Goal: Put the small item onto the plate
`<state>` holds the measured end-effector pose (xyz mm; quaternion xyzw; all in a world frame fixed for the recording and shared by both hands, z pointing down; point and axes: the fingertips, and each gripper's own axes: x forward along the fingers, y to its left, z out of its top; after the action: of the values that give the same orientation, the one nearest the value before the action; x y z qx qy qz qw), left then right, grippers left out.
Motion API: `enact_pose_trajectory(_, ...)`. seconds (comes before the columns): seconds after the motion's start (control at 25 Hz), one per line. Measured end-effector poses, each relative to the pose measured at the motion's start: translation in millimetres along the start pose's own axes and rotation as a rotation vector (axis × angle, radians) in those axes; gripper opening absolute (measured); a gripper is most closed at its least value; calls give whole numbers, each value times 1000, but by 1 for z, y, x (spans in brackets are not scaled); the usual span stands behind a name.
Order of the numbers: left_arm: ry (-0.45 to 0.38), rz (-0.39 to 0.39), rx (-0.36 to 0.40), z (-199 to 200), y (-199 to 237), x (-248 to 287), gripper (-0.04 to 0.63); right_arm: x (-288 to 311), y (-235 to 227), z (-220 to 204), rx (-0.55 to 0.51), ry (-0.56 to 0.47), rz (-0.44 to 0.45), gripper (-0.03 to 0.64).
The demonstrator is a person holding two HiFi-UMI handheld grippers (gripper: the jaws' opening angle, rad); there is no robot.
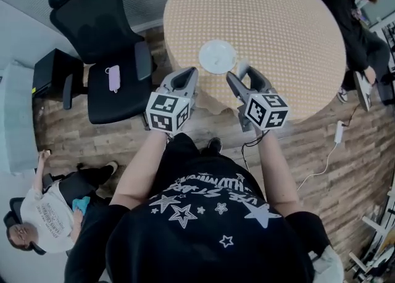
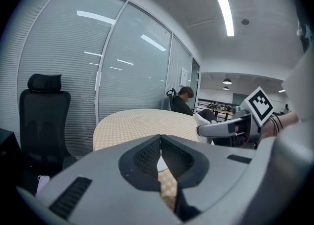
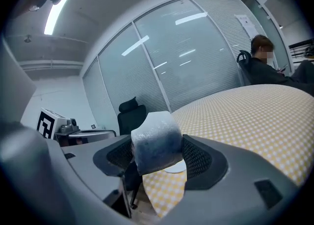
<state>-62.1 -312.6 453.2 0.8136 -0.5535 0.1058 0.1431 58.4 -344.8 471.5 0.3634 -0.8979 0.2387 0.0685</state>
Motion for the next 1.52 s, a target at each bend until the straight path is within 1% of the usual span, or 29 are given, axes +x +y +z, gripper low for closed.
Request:
enact_pose_trajectory(0.24, 36, 28, -13, -8, 28, 19, 9, 36, -12, -10, -5, 67, 10, 302)
enact_pose_trajectory(0.6, 92, -44, -30, -22, 64, 66, 8, 81, -26, -21, 5, 134, -44, 301)
enact_pose_trajectory(0.8, 133, -97, -29, -29, 73, 93, 9, 104, -41, -32, 8, 185, -99, 301)
enact_pose_trajectory(1.0, 183, -141, -33, -40, 81, 118, 9, 120, -56, -56, -41, 295, -154, 301)
enact_pose_trajectory(1.12, 211, -162, -25, -47, 86, 130, 9, 130, -60, -70, -70, 353, -165, 301)
enact_pose_trajectory(1.24, 241, -185, -13, -54, 88, 139, 9, 137, -61, -78, -109, 389, -171, 302)
enact_pose_trajectory(1.36, 263, -207, -2, -59, 89, 145, 8, 147, -61, -81, -176, 428, -180, 302)
enact_pose_trajectory(1.52, 276, -222, 8, -62, 90, 153, 9, 157, -62, -85, -321, 510, -210, 302)
